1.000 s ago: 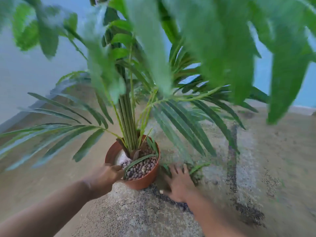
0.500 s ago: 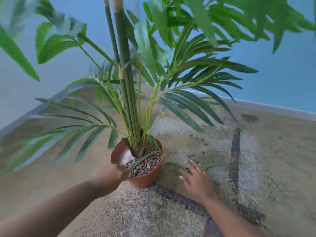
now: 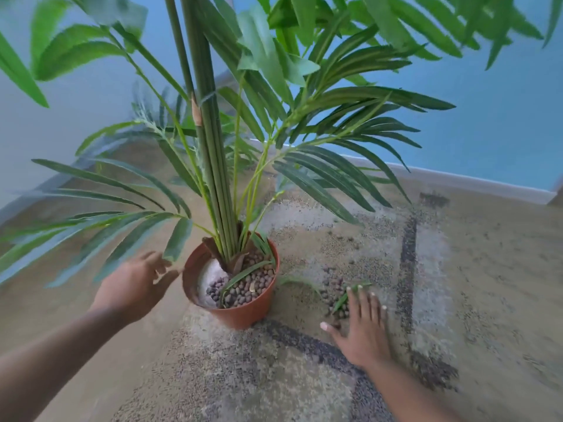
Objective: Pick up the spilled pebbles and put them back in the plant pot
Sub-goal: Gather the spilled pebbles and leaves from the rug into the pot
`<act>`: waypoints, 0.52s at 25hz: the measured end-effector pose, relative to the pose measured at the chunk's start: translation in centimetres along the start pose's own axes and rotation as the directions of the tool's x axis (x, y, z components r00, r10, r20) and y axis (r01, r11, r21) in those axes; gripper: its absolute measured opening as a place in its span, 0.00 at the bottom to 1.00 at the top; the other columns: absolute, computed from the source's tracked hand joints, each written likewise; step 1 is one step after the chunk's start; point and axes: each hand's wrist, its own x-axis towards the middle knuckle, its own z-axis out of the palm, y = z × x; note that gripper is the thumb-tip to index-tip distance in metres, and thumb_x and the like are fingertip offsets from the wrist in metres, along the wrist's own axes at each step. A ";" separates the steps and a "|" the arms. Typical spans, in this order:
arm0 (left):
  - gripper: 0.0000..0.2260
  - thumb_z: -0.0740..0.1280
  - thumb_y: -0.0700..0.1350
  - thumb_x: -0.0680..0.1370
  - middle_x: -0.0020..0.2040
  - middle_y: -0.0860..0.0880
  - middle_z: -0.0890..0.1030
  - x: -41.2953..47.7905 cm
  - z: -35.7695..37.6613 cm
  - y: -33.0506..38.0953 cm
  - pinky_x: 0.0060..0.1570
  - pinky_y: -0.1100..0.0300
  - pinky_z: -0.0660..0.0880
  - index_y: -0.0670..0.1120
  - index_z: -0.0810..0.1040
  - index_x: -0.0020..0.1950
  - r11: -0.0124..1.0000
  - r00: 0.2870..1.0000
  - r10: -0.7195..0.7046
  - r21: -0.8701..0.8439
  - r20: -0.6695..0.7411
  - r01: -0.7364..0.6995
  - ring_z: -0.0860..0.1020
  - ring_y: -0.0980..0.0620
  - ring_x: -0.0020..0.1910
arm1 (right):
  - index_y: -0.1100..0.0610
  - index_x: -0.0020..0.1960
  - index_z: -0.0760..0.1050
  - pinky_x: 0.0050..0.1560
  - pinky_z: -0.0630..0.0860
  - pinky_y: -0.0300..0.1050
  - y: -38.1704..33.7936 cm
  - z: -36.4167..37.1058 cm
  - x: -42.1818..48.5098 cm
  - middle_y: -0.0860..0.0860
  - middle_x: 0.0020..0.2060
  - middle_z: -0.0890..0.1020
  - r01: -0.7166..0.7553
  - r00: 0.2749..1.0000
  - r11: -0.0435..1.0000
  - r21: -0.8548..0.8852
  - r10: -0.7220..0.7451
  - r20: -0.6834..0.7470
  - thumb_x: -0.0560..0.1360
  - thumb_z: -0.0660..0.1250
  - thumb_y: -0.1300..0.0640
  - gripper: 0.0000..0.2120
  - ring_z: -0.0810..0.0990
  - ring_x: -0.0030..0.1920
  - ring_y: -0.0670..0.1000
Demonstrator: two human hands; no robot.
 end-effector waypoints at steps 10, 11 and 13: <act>0.24 0.58 0.69 0.73 0.34 0.55 0.79 -0.5 2.9 -3.2 0.34 0.56 0.78 0.51 0.78 0.33 0.998 0.997 0.001 -0.058 0.084 0.003 0.79 0.55 0.31 | 0.43 0.77 0.53 0.71 0.45 0.56 -4.7 0.3 3.6 0.57 0.78 0.45 0.129 0.979 0.989 0.067 -0.116 -0.169 0.78 0.48 0.33 0.30 0.46 0.77 0.62; 0.25 0.58 0.69 0.73 0.33 0.54 0.79 -0.7 3.0 -3.5 0.33 0.56 0.78 0.50 0.77 0.32 0.998 0.996 0.006 -0.055 0.093 -0.001 0.78 0.55 0.30 | 0.44 0.75 0.59 0.69 0.49 0.55 -5.1 0.0 4.1 0.56 0.78 0.48 0.123 0.977 0.987 0.104 -0.102 -0.189 0.79 0.51 0.37 0.26 0.47 0.77 0.61; 0.23 0.60 0.67 0.74 0.31 0.54 0.78 -1.2 2.9 -3.1 0.32 0.57 0.77 0.50 0.77 0.30 0.996 0.996 0.032 -0.086 0.087 -0.025 0.77 0.56 0.29 | 0.47 0.72 0.68 0.70 0.55 0.52 -5.7 -0.5 5.2 0.53 0.78 0.53 0.106 0.976 0.978 0.181 -0.068 -0.206 0.81 0.57 0.47 0.20 0.47 0.77 0.59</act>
